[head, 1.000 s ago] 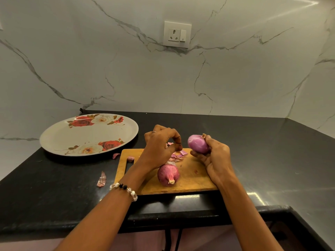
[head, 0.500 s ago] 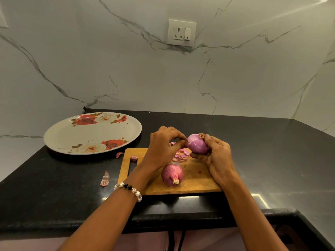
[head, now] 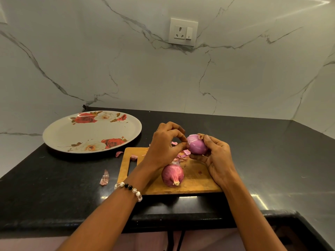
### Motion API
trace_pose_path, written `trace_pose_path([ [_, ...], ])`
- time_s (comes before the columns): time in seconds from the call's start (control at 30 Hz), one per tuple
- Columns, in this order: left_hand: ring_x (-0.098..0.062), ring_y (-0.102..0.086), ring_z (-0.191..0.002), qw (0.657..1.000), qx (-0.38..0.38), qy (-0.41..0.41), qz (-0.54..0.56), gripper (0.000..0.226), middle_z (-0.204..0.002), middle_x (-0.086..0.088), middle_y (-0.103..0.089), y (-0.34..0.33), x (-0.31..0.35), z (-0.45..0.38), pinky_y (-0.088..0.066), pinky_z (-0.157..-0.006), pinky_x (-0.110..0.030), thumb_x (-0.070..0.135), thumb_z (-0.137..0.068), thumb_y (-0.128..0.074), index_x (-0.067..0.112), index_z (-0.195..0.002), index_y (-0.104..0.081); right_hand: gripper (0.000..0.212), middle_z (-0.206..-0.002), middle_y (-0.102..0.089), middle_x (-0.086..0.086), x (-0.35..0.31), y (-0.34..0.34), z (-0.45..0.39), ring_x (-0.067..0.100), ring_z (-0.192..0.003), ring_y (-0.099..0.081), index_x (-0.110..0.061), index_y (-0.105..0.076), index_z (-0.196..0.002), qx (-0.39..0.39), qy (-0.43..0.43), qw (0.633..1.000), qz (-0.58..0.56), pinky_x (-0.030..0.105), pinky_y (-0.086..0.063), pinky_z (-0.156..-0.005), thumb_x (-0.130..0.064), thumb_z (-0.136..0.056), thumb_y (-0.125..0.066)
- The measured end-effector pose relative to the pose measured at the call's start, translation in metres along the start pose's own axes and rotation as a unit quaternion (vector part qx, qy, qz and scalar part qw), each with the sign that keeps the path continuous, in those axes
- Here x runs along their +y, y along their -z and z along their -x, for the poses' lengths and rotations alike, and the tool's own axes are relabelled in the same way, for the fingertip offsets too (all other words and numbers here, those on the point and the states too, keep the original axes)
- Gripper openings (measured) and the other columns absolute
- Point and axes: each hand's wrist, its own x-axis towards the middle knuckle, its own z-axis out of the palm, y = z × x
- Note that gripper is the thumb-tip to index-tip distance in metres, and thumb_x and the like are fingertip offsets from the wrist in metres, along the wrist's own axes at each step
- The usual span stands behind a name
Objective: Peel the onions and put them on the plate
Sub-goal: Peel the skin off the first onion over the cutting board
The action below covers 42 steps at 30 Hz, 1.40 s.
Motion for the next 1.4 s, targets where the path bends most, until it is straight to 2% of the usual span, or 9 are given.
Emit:
trace_pose_path([
  [0.13,-0.011,-0.049,-0.099,1.000,-0.003,0.004,0.007,0.016,-0.102,-0.003,-0.064,0.000,0.000,-0.001,-0.043,-0.080,-0.022,0.021,-0.075,-0.078,0.009,-0.084,-0.072,0.018,-0.117,-0.064,0.014,0.000,0.001,0.000,0.034,-0.101,-0.067,-0.009,-0.068,-0.102,-0.005,0.000,1.000,-0.004,0.034,-0.062,-0.060,-0.018,-0.099,-0.054],
  [0.3,-0.010,-0.045,-0.102,1.000,-0.027,-0.001,0.015,0.012,-0.104,-0.002,-0.064,0.001,0.002,-0.001,-0.037,-0.081,-0.015,0.016,-0.077,-0.076,0.007,-0.083,-0.072,0.019,-0.118,-0.064,0.015,-0.001,0.000,0.000,0.032,-0.096,-0.069,-0.009,-0.068,-0.101,-0.009,-0.004,1.000,-0.006,0.033,-0.062,-0.058,-0.019,-0.098,-0.053],
  [0.47,-0.010,-0.034,-0.116,0.998,-0.058,0.000,0.001,0.013,-0.120,0.005,-0.056,-0.001,-0.003,-0.002,-0.033,-0.090,-0.035,0.027,-0.080,-0.069,0.015,-0.085,-0.070,0.023,-0.120,-0.064,0.020,0.000,0.001,-0.001,0.038,-0.099,-0.068,-0.004,-0.068,-0.105,-0.014,-0.008,1.000,-0.012,0.034,-0.061,-0.057,-0.020,-0.099,-0.052],
  [0.6,-0.007,-0.024,-0.123,0.994,-0.095,0.010,-0.043,0.015,-0.132,0.008,-0.048,-0.001,-0.002,-0.002,-0.017,-0.087,-0.029,0.031,-0.086,-0.059,0.017,-0.089,-0.065,0.020,-0.117,-0.065,0.016,0.000,0.001,-0.001,0.032,-0.095,-0.069,-0.007,-0.069,-0.101,-0.009,-0.004,1.000,-0.024,0.034,-0.061,-0.057,-0.019,-0.099,-0.052],
  [0.7,0.001,-0.018,-0.117,0.994,-0.102,0.013,-0.043,0.012,-0.133,0.009,-0.046,-0.001,-0.004,-0.003,-0.014,-0.085,-0.027,0.032,-0.086,-0.053,0.022,-0.087,-0.059,0.018,-0.118,-0.064,0.013,-0.001,0.001,0.000,0.032,-0.099,-0.067,-0.008,-0.068,-0.101,-0.003,-0.005,1.000,-0.025,0.033,-0.061,-0.057,-0.018,-0.099,-0.053],
  [0.87,-0.008,-0.030,-0.118,0.996,-0.063,0.022,-0.053,0.005,-0.125,0.003,-0.052,0.000,-0.002,-0.002,-0.016,-0.081,-0.022,0.023,-0.090,-0.060,0.018,-0.091,-0.061,0.017,-0.116,-0.063,0.011,-0.001,0.003,0.000,0.035,-0.106,-0.064,-0.009,-0.068,-0.100,0.018,-0.005,0.999,-0.035,0.034,-0.062,-0.058,-0.017,-0.098,-0.054],
  [1.1,-0.014,-0.049,-0.104,1.000,0.007,0.007,-0.003,0.020,-0.099,0.009,-0.067,0.003,-0.005,-0.002,-0.043,-0.082,-0.048,0.035,-0.082,-0.061,0.023,-0.094,-0.072,0.029,-0.121,-0.063,0.013,0.003,0.009,-0.004,0.035,-0.107,-0.066,-0.003,-0.066,-0.111,-0.015,-0.001,0.999,-0.049,0.043,-0.063,-0.068,-0.021,-0.090,-0.061],
  [1.23,-0.011,-0.052,-0.095,1.000,-0.010,-0.015,0.026,0.016,-0.096,0.003,-0.069,0.003,-0.002,-0.001,-0.045,-0.080,-0.029,0.026,-0.080,-0.072,0.017,-0.093,-0.073,0.045,-0.120,-0.066,0.015,0.006,0.010,-0.006,0.035,-0.106,-0.068,-0.006,-0.063,-0.121,-0.051,-0.003,0.999,-0.009,0.059,-0.057,-0.083,-0.024,-0.080,-0.068],
  [1.4,-0.013,-0.051,-0.094,0.999,-0.023,-0.025,0.005,0.013,-0.097,-0.003,-0.065,0.001,0.001,-0.002,-0.041,-0.077,-0.018,0.018,-0.075,-0.078,0.011,-0.084,-0.072,0.046,-0.124,-0.064,0.019,0.009,0.010,-0.009,0.038,-0.106,-0.068,-0.008,-0.062,-0.123,-0.065,-0.001,0.998,-0.004,0.063,-0.054,-0.087,-0.023,-0.080,-0.070],
])
